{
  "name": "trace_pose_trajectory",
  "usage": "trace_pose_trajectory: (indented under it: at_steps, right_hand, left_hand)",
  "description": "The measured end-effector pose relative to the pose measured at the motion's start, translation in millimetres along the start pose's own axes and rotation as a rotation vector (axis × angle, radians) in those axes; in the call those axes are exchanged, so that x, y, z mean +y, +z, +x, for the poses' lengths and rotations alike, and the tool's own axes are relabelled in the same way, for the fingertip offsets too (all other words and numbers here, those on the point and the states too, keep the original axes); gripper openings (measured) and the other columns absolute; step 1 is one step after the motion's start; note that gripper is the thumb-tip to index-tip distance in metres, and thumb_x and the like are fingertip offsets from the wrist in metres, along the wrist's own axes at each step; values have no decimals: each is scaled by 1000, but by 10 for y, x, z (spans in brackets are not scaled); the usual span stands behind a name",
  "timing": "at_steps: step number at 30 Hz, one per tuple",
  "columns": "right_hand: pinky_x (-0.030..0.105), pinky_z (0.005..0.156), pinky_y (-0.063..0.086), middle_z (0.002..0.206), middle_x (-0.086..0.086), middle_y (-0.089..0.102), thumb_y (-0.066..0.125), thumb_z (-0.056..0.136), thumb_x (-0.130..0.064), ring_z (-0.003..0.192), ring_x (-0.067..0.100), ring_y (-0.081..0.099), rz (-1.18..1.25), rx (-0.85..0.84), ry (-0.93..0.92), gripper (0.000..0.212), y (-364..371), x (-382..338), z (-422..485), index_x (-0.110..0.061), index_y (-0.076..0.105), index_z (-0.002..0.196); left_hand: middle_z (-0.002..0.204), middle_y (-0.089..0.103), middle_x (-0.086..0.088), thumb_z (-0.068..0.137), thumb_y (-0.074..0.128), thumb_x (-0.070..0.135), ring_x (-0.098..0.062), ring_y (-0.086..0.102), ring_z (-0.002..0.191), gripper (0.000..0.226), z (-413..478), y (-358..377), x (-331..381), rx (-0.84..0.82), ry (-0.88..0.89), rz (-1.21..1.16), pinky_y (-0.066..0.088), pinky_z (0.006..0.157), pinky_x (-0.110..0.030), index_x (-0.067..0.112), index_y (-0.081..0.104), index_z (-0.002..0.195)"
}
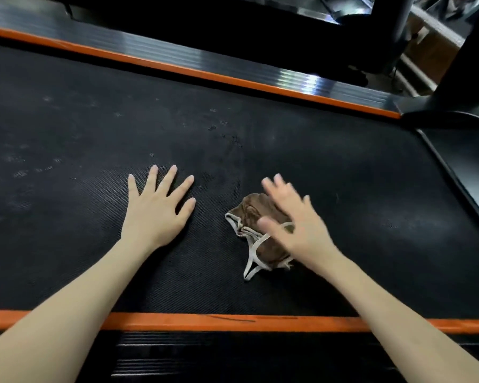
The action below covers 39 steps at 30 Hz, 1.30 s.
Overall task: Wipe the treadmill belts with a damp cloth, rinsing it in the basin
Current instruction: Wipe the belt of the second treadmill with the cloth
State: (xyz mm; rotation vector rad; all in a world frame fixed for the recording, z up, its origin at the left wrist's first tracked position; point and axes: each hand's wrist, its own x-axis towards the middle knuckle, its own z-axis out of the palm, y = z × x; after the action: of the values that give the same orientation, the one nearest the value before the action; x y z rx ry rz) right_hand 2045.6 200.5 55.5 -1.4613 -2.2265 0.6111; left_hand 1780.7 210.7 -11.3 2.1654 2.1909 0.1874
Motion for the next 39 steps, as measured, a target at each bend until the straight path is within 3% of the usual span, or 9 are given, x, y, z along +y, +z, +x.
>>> trace_pose_trajectory:
  at_steps: [6, 9, 12, 16, 23, 31, 33, 37, 39]
  right_hand:
    - [35, 111, 35, 136, -9, 53, 52, 95, -26, 127, 0, 44, 201, 291, 183, 37, -474, 407, -188, -25, 53, 132]
    - [33, 113, 30, 134, -6, 56, 52, 91, -42, 128, 4, 45, 27, 201, -37, 40, -339, 275, -154, -29, 56, 129]
    - [55, 110, 21, 147, 2, 42, 39, 82, -67, 138, 24, 33, -345, -36, -253, 61, 62, 205, -57, -36, 50, 133]
    - [65, 104, 23, 148, 3, 40, 36, 84, -64, 139, 34, 30, -402, -141, -273, 53, 328, 329, 103, -42, 53, 129]
    - [59, 113, 10, 156, 2, 21, 39, 94, -47, 142, 37, 15, -349, 1, 192, 46, 366, 352, 1117, -39, 41, 139]
    - [55, 104, 27, 146, 0, 42, 48, 86, -41, 133, 31, 42, -326, -222, -476, 40, 89, 448, -152, -37, 56, 125]
    - [61, 101, 30, 146, 4, 43, 42, 84, -40, 128, 31, 47, -444, -109, -358, 44, -86, 835, 111, -33, 58, 125]
    - [57, 113, 16, 157, 5, 20, 37, 96, -38, 142, 33, 19, -459, 115, 395, 46, -591, 1610, 740, -26, 46, 139]
    - [49, 114, 20, 156, 6, 21, 42, 97, -38, 142, 35, 18, -436, 177, 466, 46, -506, 1563, 924, -22, 47, 139]
  left_hand:
    - [160, 8, 5, 82, -6, 66, -25, 0, 147, 71, -1, -14, 4, -7, -7, 26, -2, 115, -56, 45, 11, 148]
    - [160, 7, 6, 79, -8, 67, -24, -1, 147, 74, 2, -15, 2, -15, -11, 32, -2, 115, -55, 45, 11, 148]
    - [160, 7, 7, 77, -8, 68, -23, -1, 147, 77, 1, -45, 3, -30, -17, 25, -3, 116, -54, 45, 12, 148]
    - [159, 10, 6, 78, -4, 68, -23, 1, 147, 78, -14, -63, 30, -28, -24, 6, -4, 116, -53, 43, 18, 148]
    - [159, 8, 9, 76, -6, 68, -21, -2, 147, 78, -16, -67, 39, -47, -48, -7, -4, 116, -50, 45, 15, 147]
    - [157, 20, 4, 84, 4, 65, -26, 10, 147, 70, -36, -54, 43, 8, -30, -3, 1, 115, -54, 40, 25, 146]
    - [157, 21, 4, 85, 5, 65, -26, 11, 147, 69, -29, -49, 45, 9, -26, 3, 1, 115, -54, 40, 27, 146]
    - [154, 29, 1, 88, 10, 63, -28, 19, 145, 65, -16, -49, 57, 14, -27, 46, -1, 111, -60, 39, 33, 144]
    - [151, 36, -1, 91, 14, 60, -31, 27, 142, 61, -21, -59, 69, 18, -15, 96, -4, 109, -64, 38, 37, 143]
